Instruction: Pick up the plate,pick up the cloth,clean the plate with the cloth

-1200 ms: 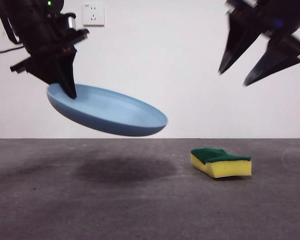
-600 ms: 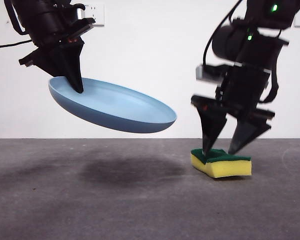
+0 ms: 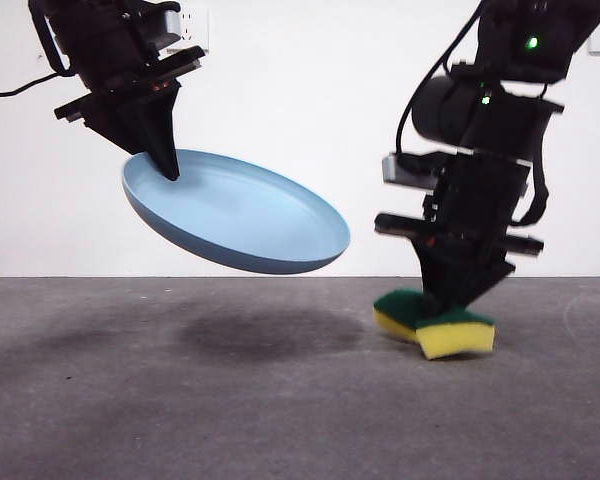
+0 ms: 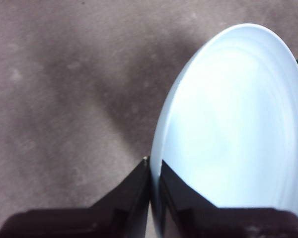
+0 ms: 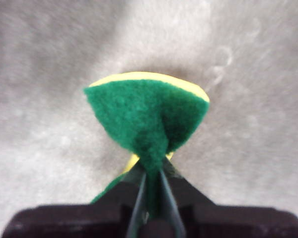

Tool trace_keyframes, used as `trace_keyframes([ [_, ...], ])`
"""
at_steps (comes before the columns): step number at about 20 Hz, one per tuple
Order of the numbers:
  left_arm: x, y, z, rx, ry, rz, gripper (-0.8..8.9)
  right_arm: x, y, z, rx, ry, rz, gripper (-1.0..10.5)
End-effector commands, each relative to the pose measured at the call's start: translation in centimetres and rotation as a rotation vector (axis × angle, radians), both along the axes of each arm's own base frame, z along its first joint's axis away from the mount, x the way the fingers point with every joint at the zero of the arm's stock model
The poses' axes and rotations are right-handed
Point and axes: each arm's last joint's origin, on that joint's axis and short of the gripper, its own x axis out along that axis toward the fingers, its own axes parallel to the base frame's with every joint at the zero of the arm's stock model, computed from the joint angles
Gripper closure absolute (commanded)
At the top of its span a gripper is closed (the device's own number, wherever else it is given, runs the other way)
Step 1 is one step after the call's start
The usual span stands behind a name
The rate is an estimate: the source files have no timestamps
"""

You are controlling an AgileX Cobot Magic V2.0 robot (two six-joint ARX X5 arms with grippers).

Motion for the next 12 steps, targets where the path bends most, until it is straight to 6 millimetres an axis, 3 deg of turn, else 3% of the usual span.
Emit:
trace_keyframes([
  [1,0.5,-0.9,-1.0,0.001,0.021,-0.009,8.21,-0.7,-0.2,2.8,0.032,-0.080,-0.002,9.6],
  [6,1.0,-2.6,-2.8,0.002,0.064,-0.032,8.22,-2.6,-0.4,8.2,0.190,-0.214,0.012,9.6],
  [12,0.1,-4.9,-2.7,-0.073,0.086,-0.113,8.22,-4.1,3.0,8.9,0.271,-0.250,0.116,9.6],
])
